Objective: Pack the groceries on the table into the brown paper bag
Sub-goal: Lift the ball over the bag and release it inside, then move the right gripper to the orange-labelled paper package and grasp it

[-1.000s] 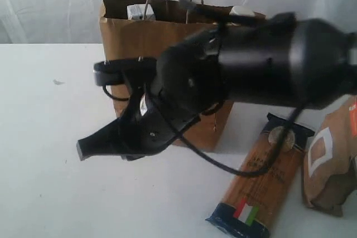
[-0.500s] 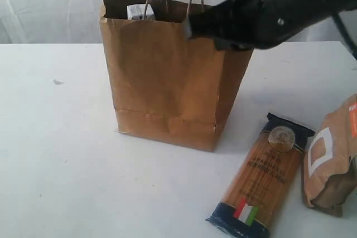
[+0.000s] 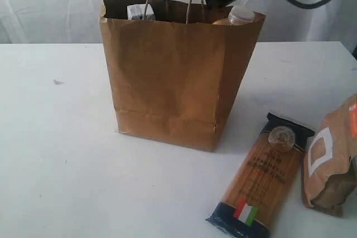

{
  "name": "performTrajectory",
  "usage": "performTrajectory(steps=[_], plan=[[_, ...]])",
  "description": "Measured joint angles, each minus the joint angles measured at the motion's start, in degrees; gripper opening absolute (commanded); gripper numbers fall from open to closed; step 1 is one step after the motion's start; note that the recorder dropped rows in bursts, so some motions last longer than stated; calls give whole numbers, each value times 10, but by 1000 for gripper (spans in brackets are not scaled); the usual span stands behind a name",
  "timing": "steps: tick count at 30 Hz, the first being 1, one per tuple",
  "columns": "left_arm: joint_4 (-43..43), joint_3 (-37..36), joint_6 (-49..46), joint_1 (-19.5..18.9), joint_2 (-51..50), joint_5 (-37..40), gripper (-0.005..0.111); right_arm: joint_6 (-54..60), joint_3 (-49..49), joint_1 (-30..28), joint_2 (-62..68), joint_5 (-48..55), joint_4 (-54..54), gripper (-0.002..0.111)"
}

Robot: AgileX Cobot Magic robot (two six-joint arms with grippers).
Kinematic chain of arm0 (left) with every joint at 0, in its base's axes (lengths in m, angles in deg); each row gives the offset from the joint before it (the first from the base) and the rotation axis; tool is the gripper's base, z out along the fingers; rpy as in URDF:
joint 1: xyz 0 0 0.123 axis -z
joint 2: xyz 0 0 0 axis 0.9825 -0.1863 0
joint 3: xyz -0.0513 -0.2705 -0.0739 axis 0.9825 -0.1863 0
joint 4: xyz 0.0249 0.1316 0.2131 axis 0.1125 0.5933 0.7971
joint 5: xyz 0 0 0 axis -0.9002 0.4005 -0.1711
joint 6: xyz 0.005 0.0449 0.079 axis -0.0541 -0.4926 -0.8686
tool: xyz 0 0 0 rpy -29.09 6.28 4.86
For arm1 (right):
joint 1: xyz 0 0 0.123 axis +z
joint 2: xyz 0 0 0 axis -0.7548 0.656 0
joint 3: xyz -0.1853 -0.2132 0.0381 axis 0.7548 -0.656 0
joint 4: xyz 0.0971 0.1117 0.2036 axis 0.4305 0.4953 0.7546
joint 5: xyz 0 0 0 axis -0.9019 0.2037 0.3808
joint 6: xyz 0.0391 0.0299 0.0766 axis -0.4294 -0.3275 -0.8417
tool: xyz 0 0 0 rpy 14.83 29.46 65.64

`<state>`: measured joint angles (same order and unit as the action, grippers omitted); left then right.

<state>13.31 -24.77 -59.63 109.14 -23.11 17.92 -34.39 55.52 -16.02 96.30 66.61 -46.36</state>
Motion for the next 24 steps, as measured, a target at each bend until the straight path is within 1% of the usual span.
performTrajectory(steps=[1, 2, 3, 4, 5, 8, 10, 13, 17, 19, 21, 24], plan=[[0, 0, 0, 0, 0, 0, 0, 0, 9, 0, 13, 1, 0, 23], [0, 0, 0, 0, 0, 0, 0, 1, 13, 0, 18, 1, 0, 35], [0, 0, 0, 0, 0, 0, 0, 2, 14, 0, 20, 0, 1, 42], [0, 0, 0, 0, 0, 0, 0, 4, 15, 0, 20, -1, 2, 51], [0, 0, 0, 0, 0, 0, 0, 5, 15, 0, 19, -2, 2, 53], [0, 0, 0, 0, 0, 0, 0, 6, 15, 0, 2, -2, 2, 54], [0, 0, 0, 0, 0, 0, 0, 6, 5, 1, -32, -2, 2, 54], [0, 0, 0, 0, 0, 0, 0, 6, -50, 7, -101, -2, 0, 54], [0, 0, 0, 0, 0, 0, 0, 1, -150, 13, -198, -4, -11, 54], [0, 0, 0, 0, 0, 0, 0, -14, -197, 13, -243, -4, -30, 54], [0, 0, 0, 0, 0, 0, 0, -47, -263, 13, -313, -3, -68, 54], [0, 0, 0, 0, 0, 0, 0, -75, -312, 13, -368, 2, -88, 54]])
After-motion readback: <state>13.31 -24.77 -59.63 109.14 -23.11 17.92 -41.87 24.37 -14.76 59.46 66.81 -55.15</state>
